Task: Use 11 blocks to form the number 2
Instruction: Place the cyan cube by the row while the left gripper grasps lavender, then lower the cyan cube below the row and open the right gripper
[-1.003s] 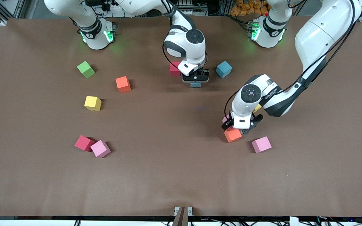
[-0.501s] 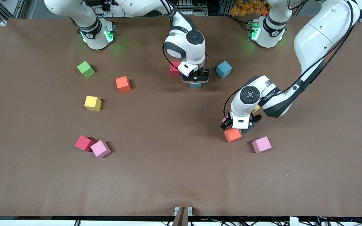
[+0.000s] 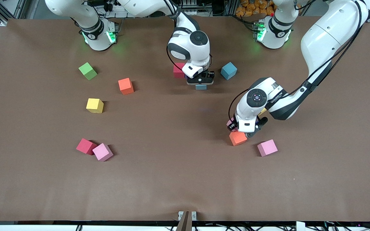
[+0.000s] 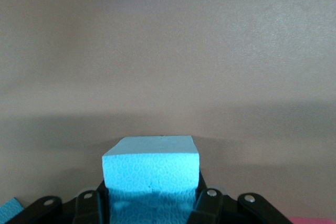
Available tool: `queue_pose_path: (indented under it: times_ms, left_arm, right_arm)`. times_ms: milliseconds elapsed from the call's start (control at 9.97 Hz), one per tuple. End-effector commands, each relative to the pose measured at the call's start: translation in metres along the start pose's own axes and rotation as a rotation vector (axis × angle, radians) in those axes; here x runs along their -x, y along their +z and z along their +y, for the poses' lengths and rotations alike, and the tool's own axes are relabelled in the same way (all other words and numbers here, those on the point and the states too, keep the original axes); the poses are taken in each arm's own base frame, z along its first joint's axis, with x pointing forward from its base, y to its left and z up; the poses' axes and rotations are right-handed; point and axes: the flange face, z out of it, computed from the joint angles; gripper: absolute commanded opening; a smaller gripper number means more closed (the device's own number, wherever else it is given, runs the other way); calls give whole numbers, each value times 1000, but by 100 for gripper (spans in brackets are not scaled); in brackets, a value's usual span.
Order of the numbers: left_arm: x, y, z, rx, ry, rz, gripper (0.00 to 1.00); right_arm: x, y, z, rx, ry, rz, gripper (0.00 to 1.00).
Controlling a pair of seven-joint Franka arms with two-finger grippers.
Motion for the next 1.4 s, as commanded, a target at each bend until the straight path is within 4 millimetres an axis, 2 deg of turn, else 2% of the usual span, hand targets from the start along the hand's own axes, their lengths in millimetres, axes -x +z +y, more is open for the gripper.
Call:
queue_pose_path:
  times_ms: [0, 301, 501, 702, 802, 902, 1003, 1203, 1303]
  left_arm:
    - [-2, -16, -1, -28, 8, 4, 11]
    - [-1, -37, -1, -24, 21, -13, 14]
    - [-9, -51, -4, -24, 35, -26, 14]
    - [-10, -57, -7, -36, 49, -33, 15]
    - [-10, -57, -7, -36, 51, -33, 15]
    - [-10, -57, -7, -36, 51, -33, 15]
    - [-10, -57, -7, -36, 62, -35, 18]
    - [-10, -57, -7, -36, 81, -35, 18]
    - [-10, -57, -7, -36, 81, -35, 18]
  right_arm:
    - [3, 3, -2, 2, 3, 21, 29]
    - [4, 5, -2, 6, 7, 23, 29]
    - [4, 5, -2, 4, 10, 23, 29]
    - [4, 5, -2, 6, 10, 22, 30]
    - [4, 6, -1, 7, 10, 22, 42]
    - [4, 6, -1, 8, 10, 21, 60]
    - [4, 6, -1, 9, 11, 20, 69]
    - [2, 4, 0, 12, 11, 19, 79]
    - [2, 2, -1, 11, 13, 19, 79]
